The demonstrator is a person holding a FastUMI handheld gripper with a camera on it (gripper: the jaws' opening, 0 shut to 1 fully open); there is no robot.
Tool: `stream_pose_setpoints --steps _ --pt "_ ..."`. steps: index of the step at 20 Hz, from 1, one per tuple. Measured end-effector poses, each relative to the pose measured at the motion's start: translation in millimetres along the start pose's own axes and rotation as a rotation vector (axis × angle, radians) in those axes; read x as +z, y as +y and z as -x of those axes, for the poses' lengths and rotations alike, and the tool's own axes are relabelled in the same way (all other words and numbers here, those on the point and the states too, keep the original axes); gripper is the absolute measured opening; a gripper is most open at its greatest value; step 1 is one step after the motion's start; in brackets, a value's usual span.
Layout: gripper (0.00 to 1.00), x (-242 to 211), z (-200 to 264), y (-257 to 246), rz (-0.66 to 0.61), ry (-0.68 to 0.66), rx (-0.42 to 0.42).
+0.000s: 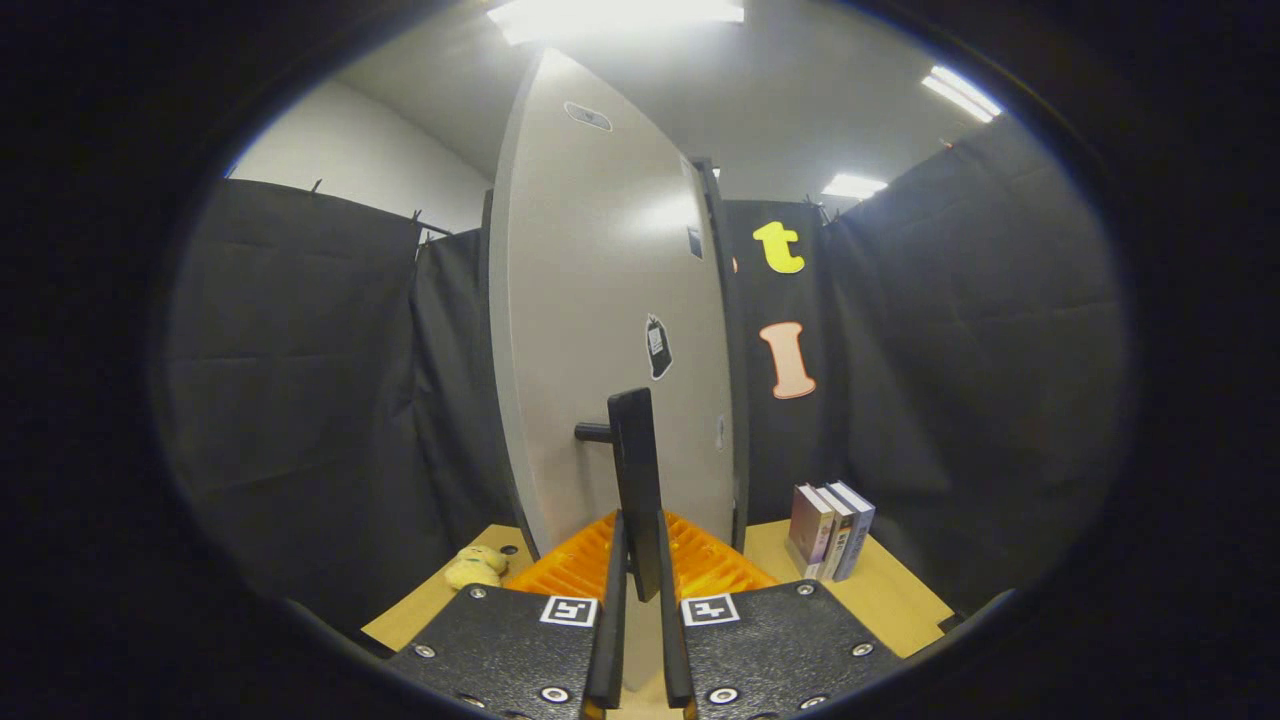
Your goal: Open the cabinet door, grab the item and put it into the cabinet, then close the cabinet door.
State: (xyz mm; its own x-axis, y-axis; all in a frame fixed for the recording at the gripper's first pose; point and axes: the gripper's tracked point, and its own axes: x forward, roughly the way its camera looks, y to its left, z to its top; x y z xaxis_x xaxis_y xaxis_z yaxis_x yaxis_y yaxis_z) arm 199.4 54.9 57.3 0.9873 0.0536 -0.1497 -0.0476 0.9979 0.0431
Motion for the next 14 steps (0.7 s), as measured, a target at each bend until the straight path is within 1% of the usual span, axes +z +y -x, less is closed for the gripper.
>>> stream_pose_setpoints --steps 1,3,4,7,10,11,13,14 --pt "0.16 0 2 -3 -0.003 -0.006 -0.014" --pt "0.13 5 -1 -16 0.023 -0.032 -0.056" --pt "0.12 7 -2 -27 0.045 -0.041 -0.096" --pt "0.13 9 6 -58 0.101 -0.063 -0.191" --pt "0.13 11 16 -81 0.131 -0.086 -0.252" --pt "0.11 12 19 -82 0.13 -0.096 -0.253" --pt "0.07 18 31 -95 0.145 -0.129 -0.301" --pt "0.06 21 39 -101 0.145 -0.148 -0.327"
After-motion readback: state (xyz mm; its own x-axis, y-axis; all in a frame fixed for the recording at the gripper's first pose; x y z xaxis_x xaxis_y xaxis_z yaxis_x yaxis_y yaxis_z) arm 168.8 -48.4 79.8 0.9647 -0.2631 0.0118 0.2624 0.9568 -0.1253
